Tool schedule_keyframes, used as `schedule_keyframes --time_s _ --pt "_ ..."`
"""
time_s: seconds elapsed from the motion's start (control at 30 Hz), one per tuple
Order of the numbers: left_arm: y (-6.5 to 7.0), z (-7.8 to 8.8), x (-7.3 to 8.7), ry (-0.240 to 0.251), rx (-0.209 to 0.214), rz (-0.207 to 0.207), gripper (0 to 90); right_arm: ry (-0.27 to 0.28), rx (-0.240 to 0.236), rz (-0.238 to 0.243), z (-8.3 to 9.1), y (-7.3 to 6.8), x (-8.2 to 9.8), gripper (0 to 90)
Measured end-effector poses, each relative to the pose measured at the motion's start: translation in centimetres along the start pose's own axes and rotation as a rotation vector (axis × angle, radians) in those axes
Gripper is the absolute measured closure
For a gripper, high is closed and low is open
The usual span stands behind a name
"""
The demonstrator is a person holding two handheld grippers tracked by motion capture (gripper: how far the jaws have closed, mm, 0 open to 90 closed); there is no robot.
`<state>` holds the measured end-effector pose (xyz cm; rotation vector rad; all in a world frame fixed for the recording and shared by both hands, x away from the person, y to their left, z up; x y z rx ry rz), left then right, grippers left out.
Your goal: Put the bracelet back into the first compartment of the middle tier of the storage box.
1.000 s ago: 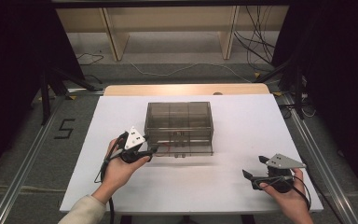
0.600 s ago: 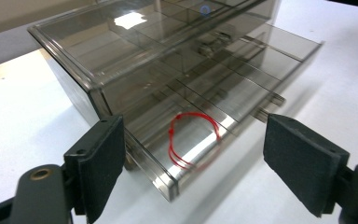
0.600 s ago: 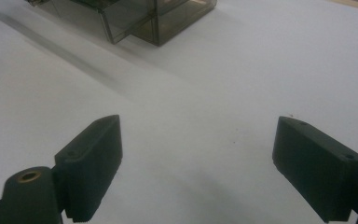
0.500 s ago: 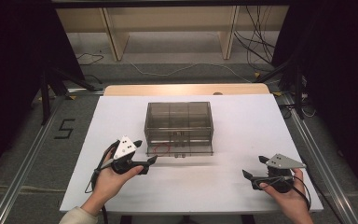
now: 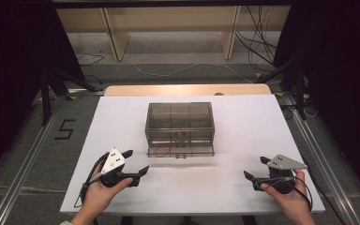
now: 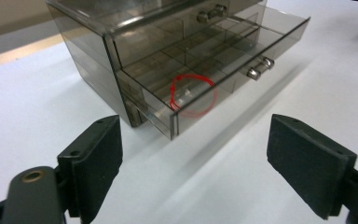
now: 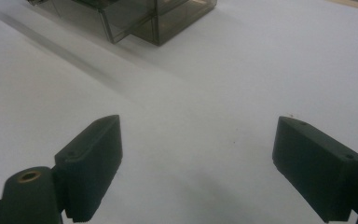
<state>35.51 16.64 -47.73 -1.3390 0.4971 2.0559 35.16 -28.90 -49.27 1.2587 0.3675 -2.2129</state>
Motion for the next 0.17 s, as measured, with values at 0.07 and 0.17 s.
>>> schedule_keyframes --time_s 0.07,0.17 --pt "-0.08 -0.13 0.23 -0.012 0.002 0.004 17.6 0.000 0.000 0.000 0.01 0.00 0.00 16.7" --pt "-0.49 -0.35 0.46 -0.019 -0.007 0.015 17.8 -0.001 0.001 -0.001 0.00 0.04 0.02 16.7"
Point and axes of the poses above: each handheld gripper's, and its own axes: z roughly backward along the jaws, x roughly out of its underside, y roughly to its right, the point moved 4 cm from there along -z, roughly forward along the jaws, and after that the axes turned 3 degrees about y, right-handed, at the moved point
